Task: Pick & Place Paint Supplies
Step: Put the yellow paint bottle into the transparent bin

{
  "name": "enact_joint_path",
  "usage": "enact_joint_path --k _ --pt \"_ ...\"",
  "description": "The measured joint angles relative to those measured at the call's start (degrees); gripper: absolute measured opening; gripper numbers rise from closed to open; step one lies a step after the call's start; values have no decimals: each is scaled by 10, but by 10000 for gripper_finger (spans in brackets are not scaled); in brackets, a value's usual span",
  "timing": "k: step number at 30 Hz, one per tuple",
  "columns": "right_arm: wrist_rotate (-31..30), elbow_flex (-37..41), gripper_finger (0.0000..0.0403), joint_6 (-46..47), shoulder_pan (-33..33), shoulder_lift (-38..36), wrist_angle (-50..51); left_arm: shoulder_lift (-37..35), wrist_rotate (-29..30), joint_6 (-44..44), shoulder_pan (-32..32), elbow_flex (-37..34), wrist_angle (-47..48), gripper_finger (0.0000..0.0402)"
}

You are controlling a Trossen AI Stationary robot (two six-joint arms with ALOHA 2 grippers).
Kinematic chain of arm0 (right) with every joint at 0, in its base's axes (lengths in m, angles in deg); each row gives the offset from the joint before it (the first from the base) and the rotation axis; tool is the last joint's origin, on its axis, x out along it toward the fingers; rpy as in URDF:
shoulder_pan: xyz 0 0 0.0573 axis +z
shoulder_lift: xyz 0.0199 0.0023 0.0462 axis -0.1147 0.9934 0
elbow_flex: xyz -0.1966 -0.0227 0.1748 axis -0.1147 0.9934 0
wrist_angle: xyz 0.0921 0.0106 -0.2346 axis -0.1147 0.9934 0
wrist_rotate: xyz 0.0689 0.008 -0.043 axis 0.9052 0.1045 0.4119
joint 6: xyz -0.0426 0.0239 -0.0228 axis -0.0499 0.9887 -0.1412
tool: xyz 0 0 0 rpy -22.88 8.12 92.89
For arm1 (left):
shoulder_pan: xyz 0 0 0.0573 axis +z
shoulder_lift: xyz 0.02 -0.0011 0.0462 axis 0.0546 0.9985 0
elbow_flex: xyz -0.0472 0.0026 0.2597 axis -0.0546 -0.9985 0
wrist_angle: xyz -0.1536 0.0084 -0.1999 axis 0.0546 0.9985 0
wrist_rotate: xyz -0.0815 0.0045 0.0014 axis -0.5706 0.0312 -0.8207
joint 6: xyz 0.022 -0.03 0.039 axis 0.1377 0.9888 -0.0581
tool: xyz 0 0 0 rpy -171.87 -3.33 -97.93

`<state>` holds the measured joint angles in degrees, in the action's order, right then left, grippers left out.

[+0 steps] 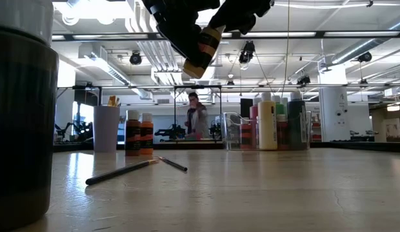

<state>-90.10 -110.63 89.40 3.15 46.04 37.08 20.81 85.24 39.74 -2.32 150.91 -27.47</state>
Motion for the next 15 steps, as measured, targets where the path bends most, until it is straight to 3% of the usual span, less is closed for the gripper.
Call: enact_joint_path --k 9,15 --pt "-19 0 114 1 1 0 4 0 5 14 -1 0 2 173" --pt "-55 1 114 17 -1 -1 40 -2 88 28 -2 21 68 242"
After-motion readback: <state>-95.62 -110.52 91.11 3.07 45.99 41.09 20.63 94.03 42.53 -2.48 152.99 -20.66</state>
